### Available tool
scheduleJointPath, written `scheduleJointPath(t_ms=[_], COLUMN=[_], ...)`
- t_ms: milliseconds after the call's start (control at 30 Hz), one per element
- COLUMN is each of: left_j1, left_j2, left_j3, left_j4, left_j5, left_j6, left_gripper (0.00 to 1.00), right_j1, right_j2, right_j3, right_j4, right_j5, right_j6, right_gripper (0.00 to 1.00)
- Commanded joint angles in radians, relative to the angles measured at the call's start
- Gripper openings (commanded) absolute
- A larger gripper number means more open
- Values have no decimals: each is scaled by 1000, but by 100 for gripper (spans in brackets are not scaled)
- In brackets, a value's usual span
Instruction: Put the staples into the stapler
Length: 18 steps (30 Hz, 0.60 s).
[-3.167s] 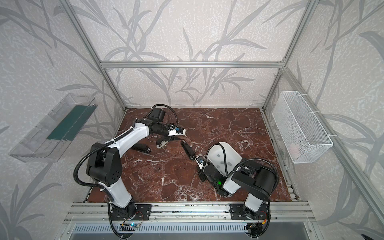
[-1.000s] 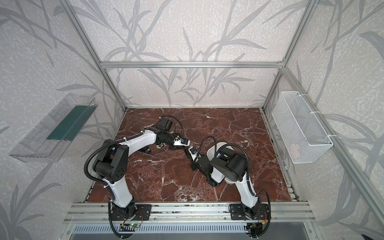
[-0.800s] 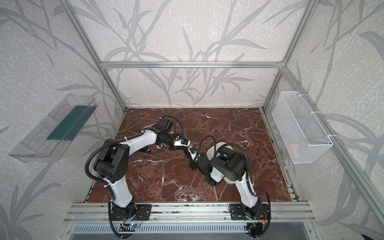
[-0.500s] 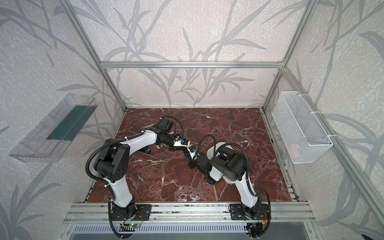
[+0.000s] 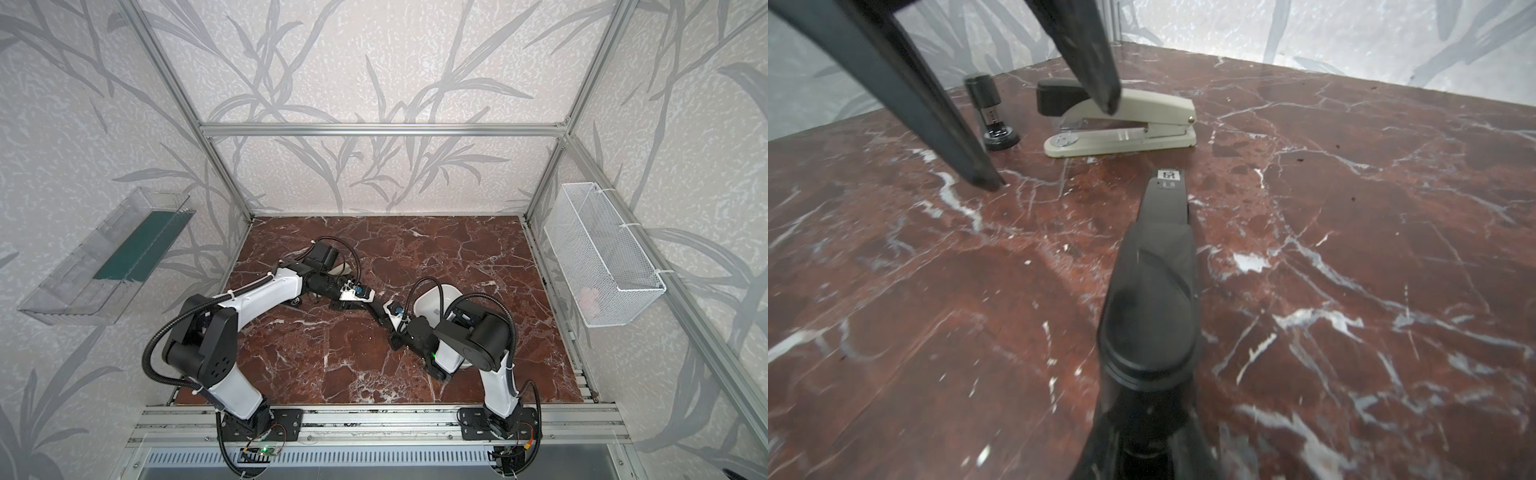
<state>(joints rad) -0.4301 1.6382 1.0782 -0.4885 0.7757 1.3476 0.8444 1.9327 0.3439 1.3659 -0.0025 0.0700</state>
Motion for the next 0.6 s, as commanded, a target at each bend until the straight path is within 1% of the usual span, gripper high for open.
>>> scheduleJointPath(t_ms=[0, 100, 167, 233, 367, 433, 567], left_j1=[-48, -88, -123, -159, -204, -211, -217], left_j2=[-109, -195, -218, -216, -191, -175, -140], left_j3=[-106, -201, -225, -215, -201, -184, -149], left_j4=[8, 79, 108, 85, 79, 74, 41], left_j5=[-10, -3, -14, -40, -89, -80, -53], left_j6=[-61, -119, -149, -167, -177, -188, -181], left_gripper=[43, 46, 48, 47, 46, 47, 47], right_j1=[0, 15, 46, 74, 117, 143, 149], right_j2=[-74, -121, -138, -146, -146, -143, -151], right_j3=[-78, -137, -163, -179, -194, -195, -194], right_j4=[39, 38, 38, 38, 38, 38, 38], right_j5=[-146, -173, -139, -102, -76, -49, -53], right_j6=[-37, -61, -87, -110, -136, -151, -154], right_gripper=[12, 14, 14, 15, 14, 14, 14])
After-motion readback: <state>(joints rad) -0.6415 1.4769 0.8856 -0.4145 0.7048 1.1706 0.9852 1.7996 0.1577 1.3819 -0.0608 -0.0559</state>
